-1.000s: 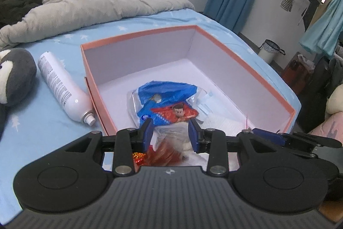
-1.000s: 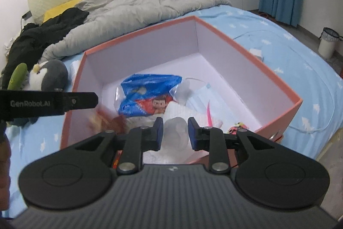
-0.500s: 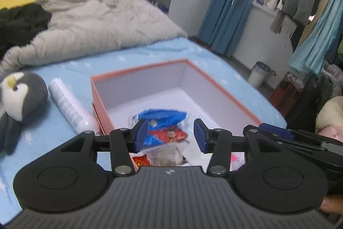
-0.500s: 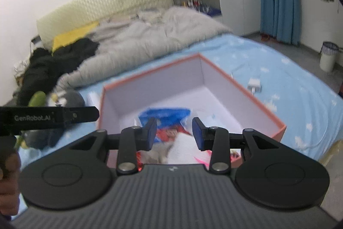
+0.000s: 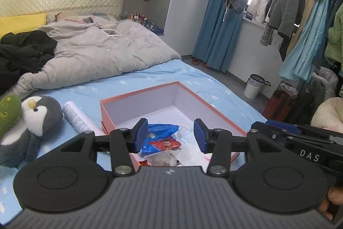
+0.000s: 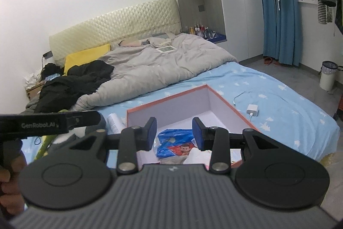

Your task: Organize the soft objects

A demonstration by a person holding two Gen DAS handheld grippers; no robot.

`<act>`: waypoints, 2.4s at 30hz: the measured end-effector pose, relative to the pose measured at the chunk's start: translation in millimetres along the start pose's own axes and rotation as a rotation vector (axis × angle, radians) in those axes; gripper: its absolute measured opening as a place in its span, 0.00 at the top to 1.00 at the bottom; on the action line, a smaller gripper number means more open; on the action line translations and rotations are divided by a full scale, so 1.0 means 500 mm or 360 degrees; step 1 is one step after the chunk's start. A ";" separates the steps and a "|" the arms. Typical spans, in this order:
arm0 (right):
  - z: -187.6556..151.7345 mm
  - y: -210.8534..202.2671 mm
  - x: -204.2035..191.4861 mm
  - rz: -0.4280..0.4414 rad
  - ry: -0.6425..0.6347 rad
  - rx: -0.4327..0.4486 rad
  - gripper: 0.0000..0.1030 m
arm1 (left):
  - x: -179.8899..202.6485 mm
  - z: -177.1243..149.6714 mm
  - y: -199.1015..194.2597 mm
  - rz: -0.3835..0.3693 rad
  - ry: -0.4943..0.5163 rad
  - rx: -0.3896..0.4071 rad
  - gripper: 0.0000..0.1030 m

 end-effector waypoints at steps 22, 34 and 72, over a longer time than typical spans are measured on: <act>-0.076 -0.128 -0.044 -0.0019 -0.0033 -0.0044 0.62 | 0.024 -0.078 -0.155 0.0047 0.0004 -0.0048 0.48; -0.122 -0.139 -0.035 -0.0064 0.0013 -0.0107 0.62 | 0.019 -0.141 -0.138 0.0050 -0.0019 -0.0182 0.48; -0.122 -0.132 0.007 -0.0195 -0.0012 -0.0082 0.00 | -0.007 -0.136 -0.125 0.0157 -0.0013 -0.0189 0.00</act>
Point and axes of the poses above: each gripper's, at about its wrist camera, not at the fingertips, and y roughly the way its jaws point, x to its right, z to its top, the point moved 7 cm from there along y, roughly the way its jaws point, and after that the axes turned 11 degrees about x, right-handed, at the moved point
